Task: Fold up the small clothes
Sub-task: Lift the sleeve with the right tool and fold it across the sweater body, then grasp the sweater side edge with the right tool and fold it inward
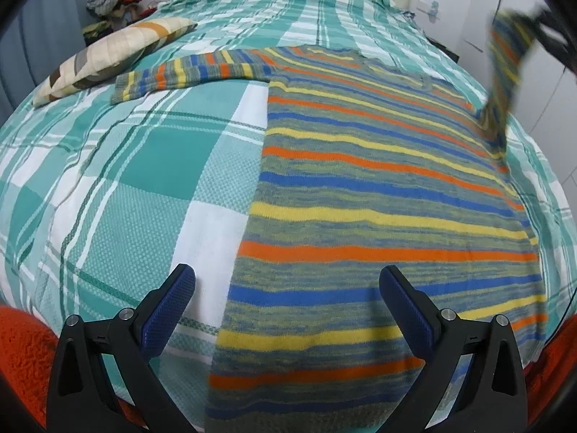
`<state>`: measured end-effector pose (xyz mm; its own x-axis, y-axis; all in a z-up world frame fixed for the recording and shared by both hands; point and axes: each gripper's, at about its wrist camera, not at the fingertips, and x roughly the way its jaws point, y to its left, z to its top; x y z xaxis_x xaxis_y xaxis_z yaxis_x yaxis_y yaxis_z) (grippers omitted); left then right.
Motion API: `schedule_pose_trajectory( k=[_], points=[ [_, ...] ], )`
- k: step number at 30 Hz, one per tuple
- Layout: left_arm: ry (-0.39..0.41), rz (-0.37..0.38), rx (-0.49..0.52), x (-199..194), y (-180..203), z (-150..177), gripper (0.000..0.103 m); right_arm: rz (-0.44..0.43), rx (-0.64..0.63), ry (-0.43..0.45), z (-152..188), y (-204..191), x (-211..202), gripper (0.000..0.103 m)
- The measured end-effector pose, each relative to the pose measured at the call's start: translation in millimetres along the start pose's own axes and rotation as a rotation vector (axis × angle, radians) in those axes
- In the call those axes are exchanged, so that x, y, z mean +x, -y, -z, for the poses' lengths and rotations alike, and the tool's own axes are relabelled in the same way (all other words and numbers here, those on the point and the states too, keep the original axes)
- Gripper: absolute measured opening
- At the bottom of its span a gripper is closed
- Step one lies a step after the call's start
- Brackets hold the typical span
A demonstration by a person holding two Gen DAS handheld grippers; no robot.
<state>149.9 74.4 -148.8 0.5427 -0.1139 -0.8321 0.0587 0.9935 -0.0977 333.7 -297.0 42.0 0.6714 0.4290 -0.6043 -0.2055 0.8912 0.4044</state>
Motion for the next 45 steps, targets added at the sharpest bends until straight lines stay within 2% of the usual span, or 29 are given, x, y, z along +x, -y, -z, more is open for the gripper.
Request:
schedule_pose_trajectory(
  k=[2, 3, 4, 8, 11, 13, 16, 19, 21, 23, 25, 26, 28, 29, 31, 32, 35, 39, 41, 43, 45],
  points=[
    [-0.010, -0.004, -0.001, 2.5, -0.8, 0.2, 0.102, -0.065, -0.025, -0.080, -0.1, -27.7, 43.0, 0.026],
    [-0.013, -0.008, -0.001, 3.2, -1.2, 0.2, 0.102, -0.075, -0.025, -0.127, 4.0, -37.4, 65.4, 0.050],
    [-0.013, -0.009, -0.001, 3.1, -1.7, 0.4, 0.102, -0.076, -0.025, -0.142, 7.1, -40.6, 77.5, 0.052],
    [-0.009, 0.014, -0.007, 0.8, -3.0, -1.7, 0.102, -0.027, 0.006, -0.132, 14.4, -23.4, 89.6, 0.052],
    [-0.018, 0.026, -0.008, 4.3, -1.0, -4.5, 0.102, 0.107, -0.036, -0.153, 26.5, -1.8, 80.6, 0.052],
    [-0.019, 0.032, -0.007, 5.9, 1.4, -6.5, 0.102, 0.203, -0.116, -0.194, 41.5, 11.9, 73.4, 0.052],
    [-0.013, 0.031, -0.003, 5.2, 4.2, -6.1, 0.102, 0.274, -0.187, -0.282, 81.6, 37.0, 65.9, 0.052],
    [-0.020, 0.015, 0.004, 8.7, 6.4, -4.2, 0.102, 0.291, -0.279, -0.377, 131.1, 43.7, 74.6, 0.052],
    [-0.036, 0.004, 0.008, 13.3, 7.3, -2.2, 0.102, 0.301, -0.292, -0.409, 148.3, 48.7, 84.0, 0.052],
    [-0.040, -0.013, 0.021, 15.7, 9.5, 0.4, 0.102, 0.371, -0.301, -0.396, 155.8, 54.4, 94.7, 0.049],
    [-0.032, -0.028, 0.039, 14.2, 11.6, 2.6, 0.102, 0.469, -0.288, -0.339, 156.0, 65.4, 96.2, 0.032],
    [-0.029, -0.033, 0.046, 12.9, 11.9, 3.4, 0.102, 0.524, -0.255, -0.311, 155.5, 75.2, 92.5, 0.033],
    [-0.022, -0.038, 0.055, 10.3, 11.2, 4.4, 0.102, 0.529, -0.149, -0.283, 161.2, 98.3, 81.1, 0.036],
    [-0.024, -0.033, 0.054, 10.1, 10.8, 4.1, 0.102, 0.526, -0.157, -0.289, 165.5, 101.3, 78.9, 0.037],
    [-0.032, -0.022, 0.049, 12.4, 10.7, 2.2, 0.102, 0.549, -0.220, -0.291, 171.2, 96.4, 76.8, 0.046],
    [-0.036, -0.019, 0.047, 13.9, 10.9, 1.3, 0.102, 0.556, -0.234, -0.297, 171.2, 94.0, 75.8, 0.046],
    [-0.038, -0.016, 0.050, 14.2, 11.4, 0.3, 0.102, 0.459, -0.206, -0.335, 161.3, 91.8, 66.0, 0.046],
    [-0.034, 0.001, 0.035, 12.3, 10.2, -1.2, 0.102, 0.389, -0.188, -0.307, 133.7, 91.0, 42.8, 0.046],
    [-0.031, 0.002, 0.026, 13.7, 10.0, -2.9, 0.102, 0.368, -0.144, -0.290, 110.3, 95.7, 46.6, 0.046],
    [-0.034, -0.004, 0.019, 16.5, 9.7, -4.5, 0.102, 0.348, -0.095, -0.278, 84.2, 102.7, 62.8, 0.046],
    [-0.044, -0.010, 0.016, 20.1, 9.5, -4.6, 0.102, 0.342, -0.055, -0.312, 69.7, 108.6, 93.6, 0.046]
  ],
)
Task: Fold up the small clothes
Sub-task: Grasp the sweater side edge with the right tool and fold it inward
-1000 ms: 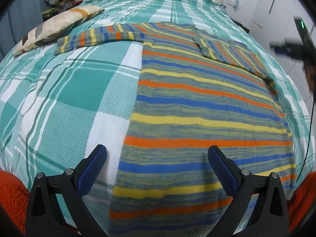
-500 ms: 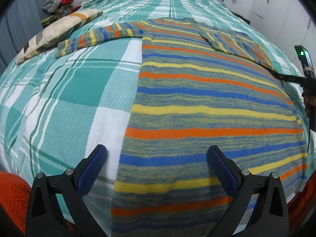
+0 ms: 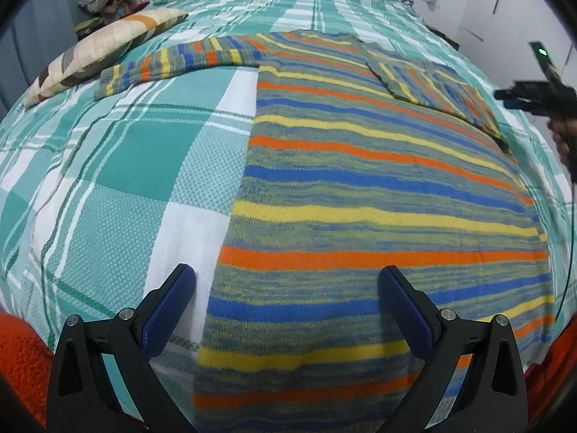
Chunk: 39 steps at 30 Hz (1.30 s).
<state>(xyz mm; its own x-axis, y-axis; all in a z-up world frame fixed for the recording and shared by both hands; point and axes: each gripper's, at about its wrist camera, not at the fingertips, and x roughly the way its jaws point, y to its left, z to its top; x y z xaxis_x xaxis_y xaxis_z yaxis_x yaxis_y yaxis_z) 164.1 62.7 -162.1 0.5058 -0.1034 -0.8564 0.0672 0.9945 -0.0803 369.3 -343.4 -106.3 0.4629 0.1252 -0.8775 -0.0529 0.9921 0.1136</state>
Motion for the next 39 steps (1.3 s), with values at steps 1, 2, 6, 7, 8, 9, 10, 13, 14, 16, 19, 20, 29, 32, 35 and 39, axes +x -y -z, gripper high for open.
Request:
schedule_pose_trajectory(
  k=[1, 2, 6, 7, 8, 9, 10, 13, 14, 16, 19, 20, 29, 32, 35, 39],
  points=[
    [-0.002, -0.003, 0.001, 0.9, 0.0, 0.2, 0.102, 0.006, 0.017, -0.013, -6.9, -0.5, 11.2, 0.046],
    [-0.001, -0.007, 0.005, 1.2, 0.2, 0.6, 0.102, 0.006, 0.040, -0.026, -12.2, 0.6, 25.8, 0.046],
    [0.000, -0.011, 0.015, 0.5, -1.2, 1.5, 0.102, 0.067, 0.096, -0.041, -13.7, 15.1, 58.4, 0.003],
    [-0.002, -0.008, 0.013, 0.9, -1.5, 1.1, 0.102, 0.088, 0.121, -0.026, -12.2, 22.5, 58.4, 0.003],
    [-0.005, -0.005, 0.012, 1.5, -1.6, 0.4, 0.102, 0.095, 0.137, -0.029, -10.9, 27.3, 60.7, 0.004],
    [-0.006, -0.002, 0.014, 2.4, -1.1, -0.6, 0.102, 0.097, 0.137, -0.038, -10.5, 28.3, 63.9, 0.005],
    [-0.005, -0.002, 0.018, 3.4, -0.2, -1.8, 0.102, 0.106, 0.126, -0.042, -11.5, 26.6, 65.4, 0.012],
    [-0.004, -0.005, 0.020, 3.4, 0.2, -2.8, 0.102, 0.148, 0.095, -0.024, -17.0, 20.1, 56.7, 0.031],
    [-0.003, -0.002, 0.016, 2.7, -0.2, -2.7, 0.102, 0.166, 0.083, -0.002, -17.9, 18.0, 49.2, 0.031],
    [0.000, 0.004, 0.006, 1.0, -1.5, -2.4, 0.102, 0.161, 0.042, 0.056, -17.4, 7.1, 29.1, 0.031],
    [-0.002, 0.002, 0.007, 1.9, 0.0, -2.3, 0.102, -0.116, -0.018, 0.081, -1.5, -20.7, 5.4, 0.029],
    [-0.001, -0.001, 0.013, 2.5, 1.3, -1.9, 0.102, -0.179, -0.037, 0.063, 6.8, -29.2, 5.3, 0.028],
    [0.012, -0.023, 0.081, -6.1, 8.1, 8.3, 0.102, 0.063, 0.084, 0.005, 64.4, -2.4, 1.2, 0.028],
    [0.052, 0.000, 0.107, -15.3, 15.5, 8.7, 0.102, -0.010, -0.027, 0.039, 84.8, -38.6, -39.8, 0.028],
    [0.058, 0.010, 0.158, -16.7, 27.4, 12.7, 0.102, -0.114, -0.098, 0.007, 123.3, -73.6, -60.4, 0.032],
    [-0.003, -0.002, 0.286, -3.8, 49.5, 27.8, 0.102, -0.117, -0.090, -0.033, 190.8, -98.8, -58.2, 0.040]
  ],
)
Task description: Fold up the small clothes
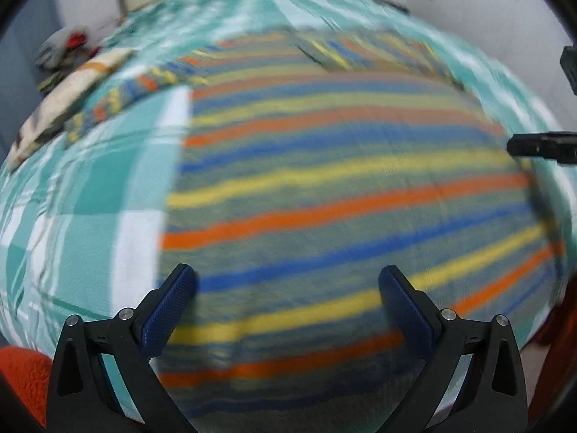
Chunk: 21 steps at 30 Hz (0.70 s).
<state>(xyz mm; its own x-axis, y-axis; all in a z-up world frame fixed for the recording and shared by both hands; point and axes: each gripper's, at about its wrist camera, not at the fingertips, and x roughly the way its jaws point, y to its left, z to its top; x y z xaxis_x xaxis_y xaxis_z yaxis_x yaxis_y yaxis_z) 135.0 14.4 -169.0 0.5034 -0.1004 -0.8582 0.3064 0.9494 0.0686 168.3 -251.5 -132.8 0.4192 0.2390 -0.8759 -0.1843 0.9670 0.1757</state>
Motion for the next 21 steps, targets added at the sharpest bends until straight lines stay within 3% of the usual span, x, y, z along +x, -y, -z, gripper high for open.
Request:
schedule_pose_trajectory(
  k=[2, 6, 8, 10, 13, 16, 21],
  points=[
    [0.021, -0.024, 0.017, -2.8, 4.3, 2.3, 0.102, 0.047, 0.034, -0.027, 29.2, 2.5, 7.4, 0.041],
    [0.020, -0.007, -0.023, -12.3, -0.7, 2.7, 0.102, 0.103, 0.159, 0.070, 58.6, 2.2, -20.1, 0.043],
    [0.031, 0.008, -0.041, -15.6, -2.3, 2.9, 0.102, 0.112, 0.174, 0.133, 59.7, -3.2, -36.3, 0.051],
    [0.034, 0.009, -0.043, -14.5, -1.1, 3.4, 0.102, 0.126, 0.123, 0.202, 60.8, -22.6, -51.0, 0.072],
    [0.028, 0.003, -0.038, -8.4, 0.0, 3.7, 0.102, 0.183, 0.025, 0.260, 60.6, -45.1, -53.8, 0.084],
    [0.003, 0.018, -0.045, 2.9, -1.6, 5.6, 0.103, 0.227, -0.006, 0.230, 60.9, -57.2, -40.9, 0.086],
    [0.008, 0.037, -0.057, 4.8, -3.5, 6.8, 0.103, 0.200, 0.011, 0.140, 66.4, -58.1, -14.4, 0.086]
  ],
)
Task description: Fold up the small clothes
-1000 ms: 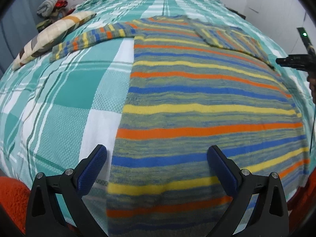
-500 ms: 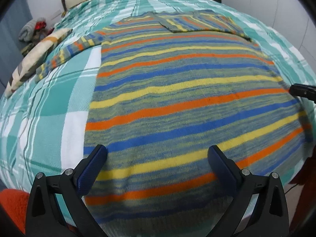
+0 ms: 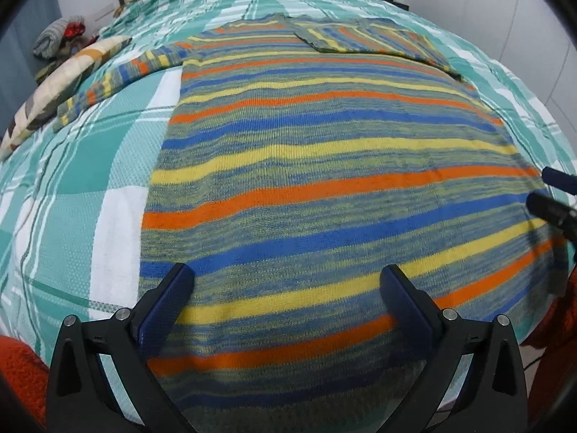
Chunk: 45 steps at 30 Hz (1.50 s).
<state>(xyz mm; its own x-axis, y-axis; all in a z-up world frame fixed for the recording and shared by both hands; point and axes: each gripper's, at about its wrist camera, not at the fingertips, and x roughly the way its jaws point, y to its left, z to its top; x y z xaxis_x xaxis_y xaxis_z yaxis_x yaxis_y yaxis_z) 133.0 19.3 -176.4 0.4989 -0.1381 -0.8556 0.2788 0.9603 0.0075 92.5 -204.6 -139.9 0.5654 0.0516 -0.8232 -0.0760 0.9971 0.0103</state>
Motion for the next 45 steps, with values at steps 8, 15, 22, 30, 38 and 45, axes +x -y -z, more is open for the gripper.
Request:
schedule_pose_trajectory(
  k=[8, 15, 22, 30, 38, 45],
  points=[
    [-0.008, 0.010, -0.009, 0.6, -0.7, 0.1, 0.103, 0.027, -0.049, 0.002, 10.0, -8.9, 1.7, 0.087],
    [-0.026, -0.014, 0.009, -0.3, 3.6, -0.3, 0.103, 0.039, -0.040, -0.020, 11.8, -8.6, 7.2, 0.088],
    [-0.032, -0.006, 0.040, 1.1, 3.5, 0.6, 0.103, 0.035, -0.020, -0.010, 8.5, -6.3, 4.3, 0.088],
    [-0.027, -0.008, 0.040, 1.3, 4.1, 0.7, 0.103, 0.040, -0.025, -0.064, 14.9, -9.5, 15.0, 0.094],
    [-0.027, -0.008, 0.041, 1.4, 4.2, 0.4, 0.103, 0.032, -0.001, -0.083, 17.1, -6.5, 18.5, 0.099],
    [-0.026, -0.008, 0.041, 1.3, 4.2, 0.8, 0.103, 0.033, -0.004, -0.083, 17.3, -6.8, 17.5, 0.099]
  ],
)
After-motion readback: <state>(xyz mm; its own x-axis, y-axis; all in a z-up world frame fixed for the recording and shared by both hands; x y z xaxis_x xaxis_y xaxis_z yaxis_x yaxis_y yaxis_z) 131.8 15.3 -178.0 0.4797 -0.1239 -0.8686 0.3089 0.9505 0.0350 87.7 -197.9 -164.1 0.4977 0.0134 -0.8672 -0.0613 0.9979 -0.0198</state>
